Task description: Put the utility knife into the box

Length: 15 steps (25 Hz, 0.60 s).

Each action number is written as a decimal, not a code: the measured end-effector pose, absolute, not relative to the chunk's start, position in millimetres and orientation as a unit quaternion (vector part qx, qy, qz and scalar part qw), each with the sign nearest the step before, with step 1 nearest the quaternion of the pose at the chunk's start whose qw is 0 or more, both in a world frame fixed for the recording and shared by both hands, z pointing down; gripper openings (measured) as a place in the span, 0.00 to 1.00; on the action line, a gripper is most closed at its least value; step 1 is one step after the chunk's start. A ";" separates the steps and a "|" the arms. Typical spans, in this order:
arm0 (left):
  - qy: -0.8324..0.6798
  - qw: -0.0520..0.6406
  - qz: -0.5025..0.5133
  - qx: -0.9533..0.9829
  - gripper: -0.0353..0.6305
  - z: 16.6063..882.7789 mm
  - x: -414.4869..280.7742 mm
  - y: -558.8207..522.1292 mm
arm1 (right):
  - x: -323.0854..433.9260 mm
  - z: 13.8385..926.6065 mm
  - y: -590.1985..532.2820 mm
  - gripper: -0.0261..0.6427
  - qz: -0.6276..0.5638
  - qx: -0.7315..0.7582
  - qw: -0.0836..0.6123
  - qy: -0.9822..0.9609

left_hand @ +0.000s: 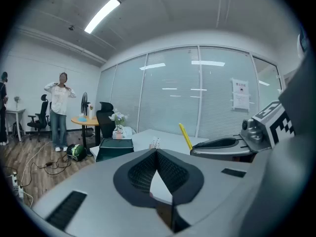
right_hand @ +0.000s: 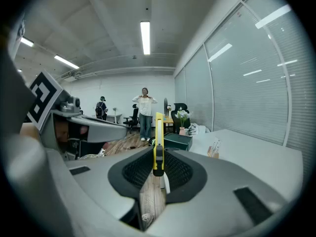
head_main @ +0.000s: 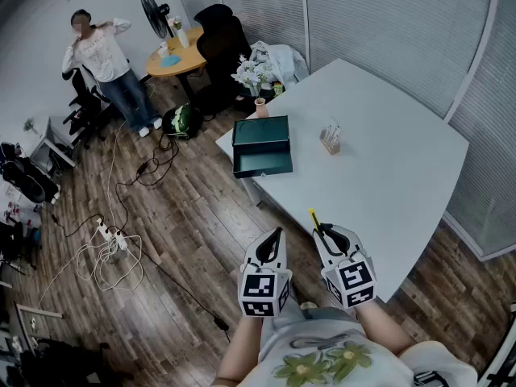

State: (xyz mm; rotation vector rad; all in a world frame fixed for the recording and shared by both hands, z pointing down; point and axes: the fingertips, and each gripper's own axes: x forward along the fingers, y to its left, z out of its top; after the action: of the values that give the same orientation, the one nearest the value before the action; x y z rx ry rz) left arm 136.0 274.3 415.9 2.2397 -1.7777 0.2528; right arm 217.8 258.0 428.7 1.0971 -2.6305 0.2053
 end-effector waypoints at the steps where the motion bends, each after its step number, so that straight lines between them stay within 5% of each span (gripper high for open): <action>1: -0.614 0.136 0.087 0.773 0.05 416.0 135.1 273.0 | 216.7 428.5 256.4 0.14 0.072 0.380 0.141 -0.911; 15: -0.612 0.145 0.087 0.773 0.05 426.6 103.6 209.4 | 180.5 427.9 185.2 0.15 0.070 0.379 0.137 -0.913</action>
State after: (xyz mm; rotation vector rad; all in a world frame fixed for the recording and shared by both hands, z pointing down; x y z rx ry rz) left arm 103.6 209.4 426.6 2.2264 -1.7633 0.2507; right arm 180.5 185.2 427.9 1.0957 -2.6421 0.2017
